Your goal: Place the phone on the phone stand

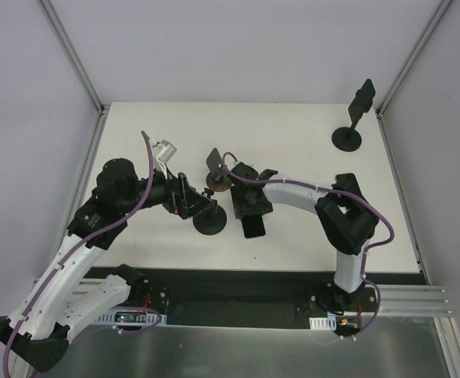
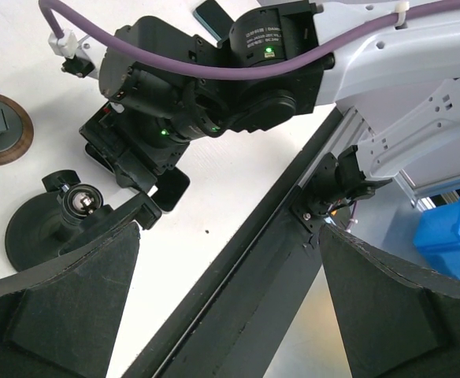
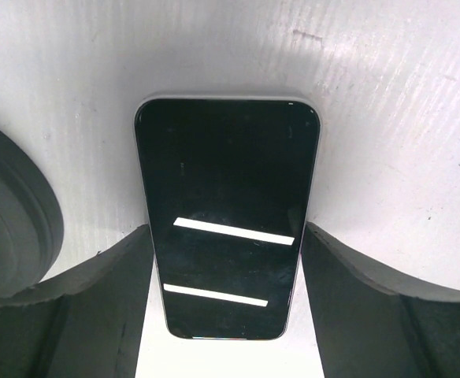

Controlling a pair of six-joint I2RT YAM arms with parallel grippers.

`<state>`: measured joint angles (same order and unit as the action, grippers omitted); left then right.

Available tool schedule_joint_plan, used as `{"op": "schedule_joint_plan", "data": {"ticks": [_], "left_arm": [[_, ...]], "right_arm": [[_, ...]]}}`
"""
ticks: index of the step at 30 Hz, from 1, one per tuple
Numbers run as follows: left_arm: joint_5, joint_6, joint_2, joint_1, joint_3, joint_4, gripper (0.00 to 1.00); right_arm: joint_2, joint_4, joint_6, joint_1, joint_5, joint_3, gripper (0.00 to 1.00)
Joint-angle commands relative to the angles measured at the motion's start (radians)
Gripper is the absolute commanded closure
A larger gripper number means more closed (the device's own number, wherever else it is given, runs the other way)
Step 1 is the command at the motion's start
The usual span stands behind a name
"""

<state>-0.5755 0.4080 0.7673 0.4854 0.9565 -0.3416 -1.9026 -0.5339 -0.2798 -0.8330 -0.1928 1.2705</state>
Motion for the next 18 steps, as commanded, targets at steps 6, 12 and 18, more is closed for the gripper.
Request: {"op": "schedule_joint_plan", "data": {"ticks": [6,12,18], "left_arm": [[-0.044,0.003,0.044,0.007,0.057,0.021,0.05],[-0.058,0.025,0.102,0.007,0.077,0.039,0.07],[-0.02,0.012,0.188,0.045,0.103,0.058,0.11]], "right_arm": [[0.135,0.078,0.008,0.009,-0.033,-0.111,0.99],[0.252,0.231,-0.008,0.028,-0.019,-0.238,0.99],[0.408,0.419,-0.035,0.058,0.0,-0.396,0.99]]}}
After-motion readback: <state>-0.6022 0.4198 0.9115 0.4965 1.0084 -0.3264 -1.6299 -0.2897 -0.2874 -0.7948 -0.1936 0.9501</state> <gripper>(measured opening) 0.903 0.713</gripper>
